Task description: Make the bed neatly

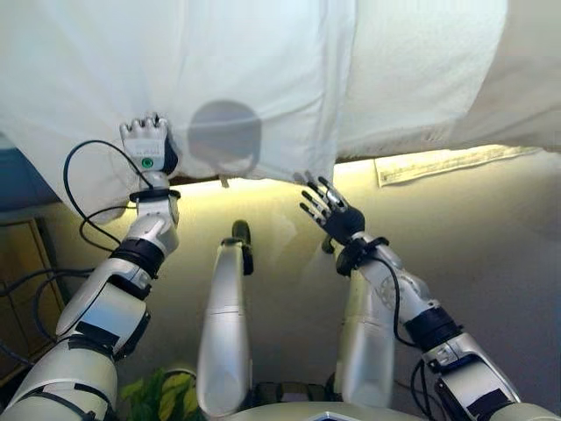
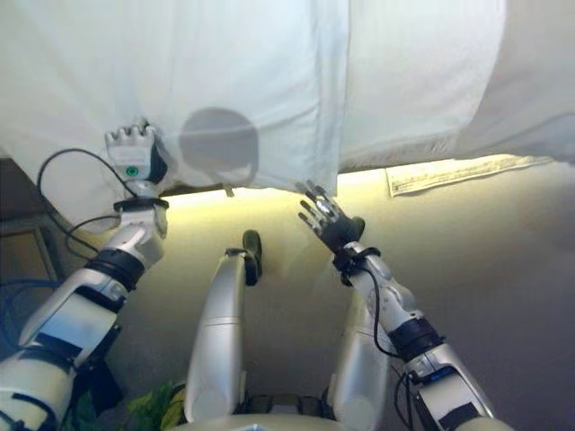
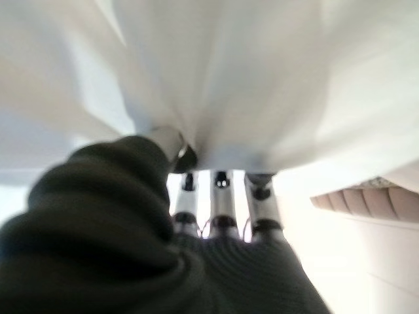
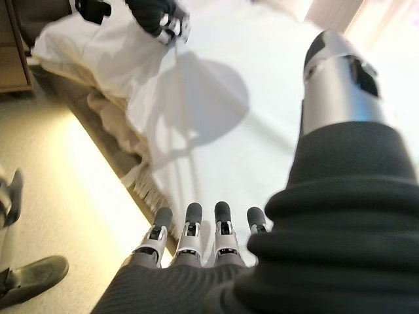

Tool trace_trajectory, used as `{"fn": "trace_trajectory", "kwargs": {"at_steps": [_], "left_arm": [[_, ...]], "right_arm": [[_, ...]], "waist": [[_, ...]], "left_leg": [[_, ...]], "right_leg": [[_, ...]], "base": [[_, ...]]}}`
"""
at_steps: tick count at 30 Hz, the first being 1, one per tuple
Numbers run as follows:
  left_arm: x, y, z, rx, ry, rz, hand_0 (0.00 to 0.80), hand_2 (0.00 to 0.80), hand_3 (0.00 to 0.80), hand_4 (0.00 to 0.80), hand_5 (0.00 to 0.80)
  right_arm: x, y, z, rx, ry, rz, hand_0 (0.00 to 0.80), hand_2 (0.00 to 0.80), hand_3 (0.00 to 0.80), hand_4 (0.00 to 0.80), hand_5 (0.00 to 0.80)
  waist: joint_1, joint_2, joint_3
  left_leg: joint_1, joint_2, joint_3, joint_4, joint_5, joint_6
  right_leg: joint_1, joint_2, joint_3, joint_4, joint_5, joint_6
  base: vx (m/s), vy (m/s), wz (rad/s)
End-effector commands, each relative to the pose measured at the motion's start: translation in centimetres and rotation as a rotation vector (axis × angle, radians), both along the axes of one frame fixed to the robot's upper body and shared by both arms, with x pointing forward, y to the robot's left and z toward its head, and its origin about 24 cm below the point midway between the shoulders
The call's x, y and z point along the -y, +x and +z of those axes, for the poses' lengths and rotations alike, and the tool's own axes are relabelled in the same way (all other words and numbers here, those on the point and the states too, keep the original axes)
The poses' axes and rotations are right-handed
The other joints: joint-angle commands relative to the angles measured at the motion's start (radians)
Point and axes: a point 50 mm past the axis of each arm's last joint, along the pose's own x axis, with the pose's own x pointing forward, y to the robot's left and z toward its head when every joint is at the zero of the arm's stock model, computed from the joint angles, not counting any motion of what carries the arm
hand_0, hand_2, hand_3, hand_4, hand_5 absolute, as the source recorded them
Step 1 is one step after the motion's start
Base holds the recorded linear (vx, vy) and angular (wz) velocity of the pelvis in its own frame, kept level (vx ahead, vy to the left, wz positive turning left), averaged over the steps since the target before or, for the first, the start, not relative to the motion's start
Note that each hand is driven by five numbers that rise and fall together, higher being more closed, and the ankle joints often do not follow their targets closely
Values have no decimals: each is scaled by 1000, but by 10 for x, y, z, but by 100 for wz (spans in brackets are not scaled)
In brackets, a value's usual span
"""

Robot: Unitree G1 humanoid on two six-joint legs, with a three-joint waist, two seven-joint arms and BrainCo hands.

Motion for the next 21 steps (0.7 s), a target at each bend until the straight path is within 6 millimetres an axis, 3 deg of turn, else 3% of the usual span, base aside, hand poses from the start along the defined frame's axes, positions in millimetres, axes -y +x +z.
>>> {"fn": "trace_trajectory", "kwargs": {"at_steps": [1,6,11,16,21], "left_arm": [[-47,-26,-29,-116,121,143,800,800,800,800,800],[-78,-37,-25,-160,227,182,800,800,800,800,800],[-91,-33,-7,-143,180,202,800,800,800,800,800],[-80,-24,-5,-146,112,138,800,800,800,800,800],[-63,-20,-20,-158,-33,88,800,800,800,800,800]], "right_arm": [[5,-12,-3,78,47,0,0,0,0,0,0],[16,-22,-20,66,45,3,0,0,0,0,0],[17,-21,-18,90,39,0,0,0,0,0,0],[9,-17,-9,99,53,-20,0,0,0,0,0],[-2,-16,-3,110,80,-30,0,0,0,0,0]], "waist": [[59,34,-45],[58,51,-72],[52,68,-67],[61,68,-52],[77,50,-37]], "left_leg": [[42,-45,-29,-262,237,-12],[150,-60,-27,-354,245,4],[156,-81,-36,-357,246,13],[139,-91,-57,-350,254,13],[128,-89,-73,-353,259,11]], "right_leg": [[77,-60,38,17,93,136],[153,-73,22,-29,112,138],[152,-79,20,-26,119,136],[153,-72,17,-20,94,133],[159,-60,11,-34,92,133]], "base": [[74,-14,16],[46,-23,16],[-37,-8,6],[-55,-52,14],[-34,-82,5]]}}
